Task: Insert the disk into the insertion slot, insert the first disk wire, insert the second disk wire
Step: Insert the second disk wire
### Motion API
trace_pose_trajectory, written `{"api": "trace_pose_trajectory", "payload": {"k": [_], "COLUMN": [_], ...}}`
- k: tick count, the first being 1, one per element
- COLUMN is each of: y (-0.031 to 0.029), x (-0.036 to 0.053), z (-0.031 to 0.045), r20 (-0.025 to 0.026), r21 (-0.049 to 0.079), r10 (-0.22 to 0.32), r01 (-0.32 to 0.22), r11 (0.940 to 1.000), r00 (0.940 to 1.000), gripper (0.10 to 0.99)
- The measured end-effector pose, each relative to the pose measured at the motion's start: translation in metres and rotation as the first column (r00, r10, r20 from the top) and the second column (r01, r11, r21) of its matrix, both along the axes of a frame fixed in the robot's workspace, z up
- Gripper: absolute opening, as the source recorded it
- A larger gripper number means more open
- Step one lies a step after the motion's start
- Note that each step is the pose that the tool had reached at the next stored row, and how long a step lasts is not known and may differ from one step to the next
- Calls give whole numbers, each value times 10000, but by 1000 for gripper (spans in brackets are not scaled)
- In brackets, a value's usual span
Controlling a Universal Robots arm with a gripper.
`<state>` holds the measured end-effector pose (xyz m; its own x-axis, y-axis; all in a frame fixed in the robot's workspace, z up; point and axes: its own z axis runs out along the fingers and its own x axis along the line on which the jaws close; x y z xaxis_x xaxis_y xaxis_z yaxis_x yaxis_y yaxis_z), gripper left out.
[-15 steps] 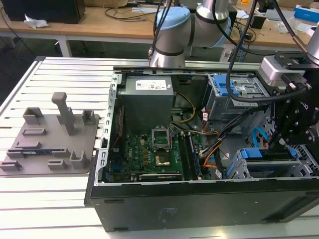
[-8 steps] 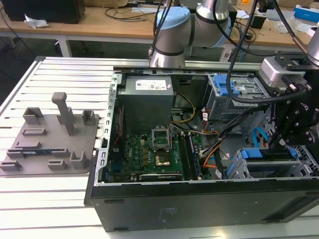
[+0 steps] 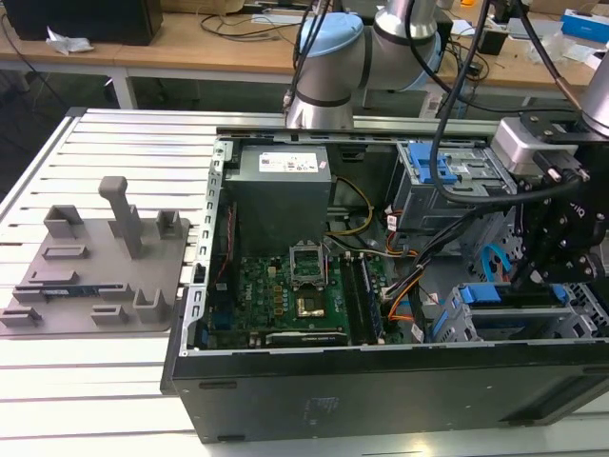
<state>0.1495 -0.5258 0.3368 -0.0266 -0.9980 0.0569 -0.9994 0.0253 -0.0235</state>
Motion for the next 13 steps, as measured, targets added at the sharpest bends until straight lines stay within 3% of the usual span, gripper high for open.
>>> {"api": "trace_pose_trajectory", "payload": {"k": [1,3,5,8,9,13], "y": [-1,0,0,4,5,16], "x": [-1,-3,-7,-9,-9,-10], "z": [37,131,296,440,462,470], "r20": [-2,0,21,48,50,50], "r21": [7,-13,-14,-14,-15,-62], "r10": [0,-1,-1,-2,-1,-2], "r01": [0,1,1,2,1,2], "r11": [10000,10000,10000,10000,10000,10000], "r00": [10000,10000,10000,10000,10000,10000], "gripper": [235,235,235,220,106,106]}}
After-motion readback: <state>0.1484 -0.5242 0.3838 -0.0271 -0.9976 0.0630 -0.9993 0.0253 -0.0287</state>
